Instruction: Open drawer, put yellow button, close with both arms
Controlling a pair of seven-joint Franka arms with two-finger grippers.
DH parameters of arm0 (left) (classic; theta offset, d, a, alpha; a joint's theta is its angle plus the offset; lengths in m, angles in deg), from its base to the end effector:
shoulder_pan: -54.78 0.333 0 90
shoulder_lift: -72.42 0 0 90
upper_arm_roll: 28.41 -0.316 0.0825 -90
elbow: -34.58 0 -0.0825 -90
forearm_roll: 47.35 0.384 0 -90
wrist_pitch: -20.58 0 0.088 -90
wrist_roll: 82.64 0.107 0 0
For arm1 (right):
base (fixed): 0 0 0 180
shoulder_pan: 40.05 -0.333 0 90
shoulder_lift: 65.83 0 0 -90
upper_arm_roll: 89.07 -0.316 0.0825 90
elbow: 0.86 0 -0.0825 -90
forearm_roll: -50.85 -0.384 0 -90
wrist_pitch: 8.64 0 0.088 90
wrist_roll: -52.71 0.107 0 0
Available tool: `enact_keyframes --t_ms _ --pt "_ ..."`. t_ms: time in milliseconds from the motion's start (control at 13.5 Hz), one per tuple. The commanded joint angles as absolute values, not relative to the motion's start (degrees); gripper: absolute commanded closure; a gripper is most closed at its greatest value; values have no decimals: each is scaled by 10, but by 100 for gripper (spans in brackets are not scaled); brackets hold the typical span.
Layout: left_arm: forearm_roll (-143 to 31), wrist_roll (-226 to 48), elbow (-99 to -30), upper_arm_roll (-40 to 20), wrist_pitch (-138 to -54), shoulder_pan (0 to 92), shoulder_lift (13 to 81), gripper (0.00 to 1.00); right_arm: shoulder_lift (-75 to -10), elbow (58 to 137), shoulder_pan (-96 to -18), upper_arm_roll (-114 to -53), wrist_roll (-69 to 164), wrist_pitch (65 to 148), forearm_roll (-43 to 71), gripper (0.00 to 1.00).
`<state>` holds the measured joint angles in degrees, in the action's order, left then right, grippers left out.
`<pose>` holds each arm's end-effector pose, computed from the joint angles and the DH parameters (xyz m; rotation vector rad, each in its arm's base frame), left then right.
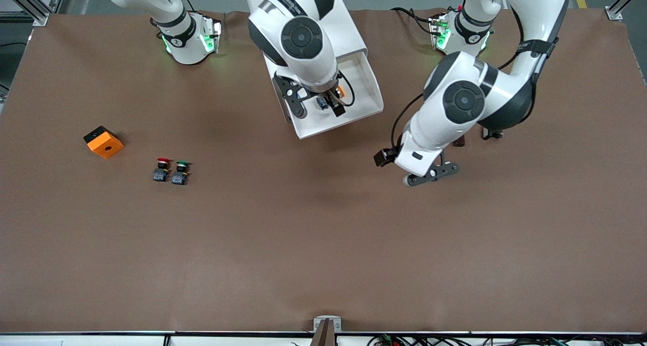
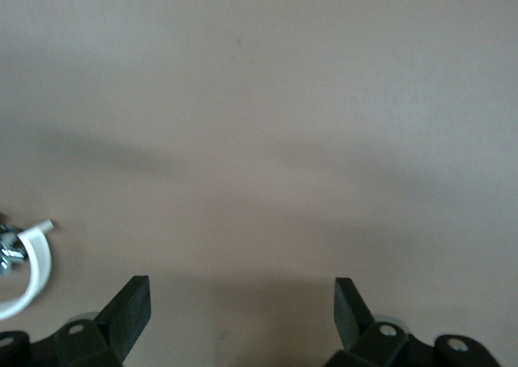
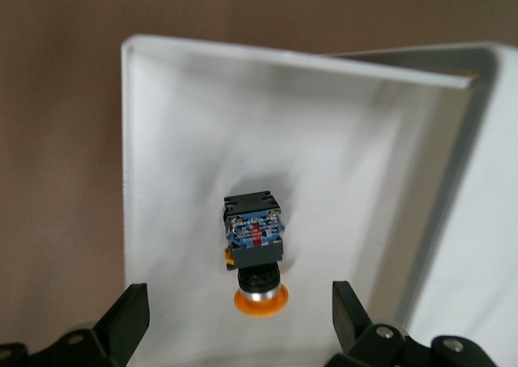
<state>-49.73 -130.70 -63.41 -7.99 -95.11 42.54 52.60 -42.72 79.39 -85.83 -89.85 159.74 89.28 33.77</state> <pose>0.5531 -0.3332 0.3989 2.9932 0.4610 -0.1722 0.4424 0.5052 0.4721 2.6165 -1.6254 -0.4846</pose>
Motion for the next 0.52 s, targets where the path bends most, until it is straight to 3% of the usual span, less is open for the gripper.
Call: enact_keyframes --t_ms 0,222,444 --pt "-487 -1340 -686 -71 -975 405 546 0 -485 782 -821 -900 1566 826 343 0" --pt "-487 -1373 -707 -66 -994 380 545 0 -540 788 -765 -900 1429 751 349 0" --pt "-487 -1410 -732 -31 -993 376 548 0 -596 824 -707 -900 1265 737 378 0"
